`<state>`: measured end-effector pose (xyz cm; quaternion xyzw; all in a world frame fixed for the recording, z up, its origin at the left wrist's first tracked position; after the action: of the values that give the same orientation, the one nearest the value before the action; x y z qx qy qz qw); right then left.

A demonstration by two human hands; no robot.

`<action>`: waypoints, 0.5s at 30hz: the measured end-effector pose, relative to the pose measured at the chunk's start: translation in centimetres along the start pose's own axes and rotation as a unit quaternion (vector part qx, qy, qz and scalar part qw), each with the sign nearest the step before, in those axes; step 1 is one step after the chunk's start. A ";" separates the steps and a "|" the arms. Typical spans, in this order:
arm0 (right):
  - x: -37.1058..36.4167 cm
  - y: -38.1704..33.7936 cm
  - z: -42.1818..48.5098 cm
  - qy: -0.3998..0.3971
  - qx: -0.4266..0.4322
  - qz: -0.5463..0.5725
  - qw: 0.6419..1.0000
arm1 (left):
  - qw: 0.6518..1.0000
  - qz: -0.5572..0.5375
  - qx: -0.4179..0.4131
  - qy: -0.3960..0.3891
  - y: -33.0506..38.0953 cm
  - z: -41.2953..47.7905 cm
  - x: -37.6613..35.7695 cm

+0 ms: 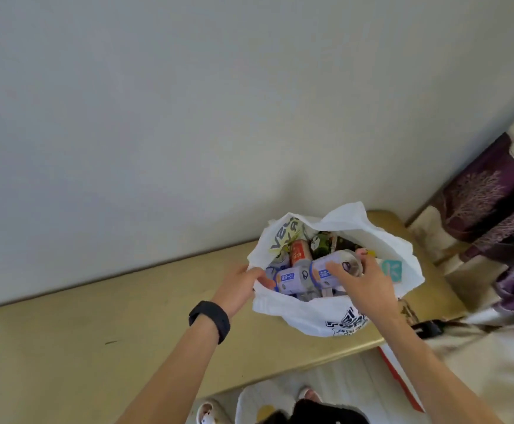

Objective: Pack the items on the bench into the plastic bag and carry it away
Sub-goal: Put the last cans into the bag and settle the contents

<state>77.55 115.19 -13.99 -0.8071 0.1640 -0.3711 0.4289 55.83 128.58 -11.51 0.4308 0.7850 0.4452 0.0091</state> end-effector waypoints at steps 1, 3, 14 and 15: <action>-1.0 -0.6 0.8 -0.010 0.013 -0.019 1.000 | 0.999 -0.034 -0.002 -0.006 0.3 -0.1 0.1; -2.9 -1.7 2.2 -0.014 0.032 -0.036 0.999 | 0.998 -0.054 -0.009 -0.027 0.8 -0.2 0.0; -4.9 0.9 3.7 -0.027 0.165 -0.239 0.957 | 0.997 0.025 -0.044 -0.059 3.0 -1.3 -1.3; -3.9 0.4 2.8 0.001 0.215 -0.222 0.951 | 0.997 0.019 -0.044 -0.061 2.8 -1.1 -1.4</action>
<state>77.00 118.83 -17.05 -0.7113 -0.1025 -0.4841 0.4992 58.12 127.50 -9.34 0.4713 0.7544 0.4520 0.0669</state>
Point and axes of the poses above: each hand's wrist, its own z-axis towards the middle knuckle, its own x-axis out of the back of the hand, y = z × x, the point moved 4 cm from there along z, towards the middle knuckle, and after that the axes turned 11 degrees about z, right-handed, at the moved point
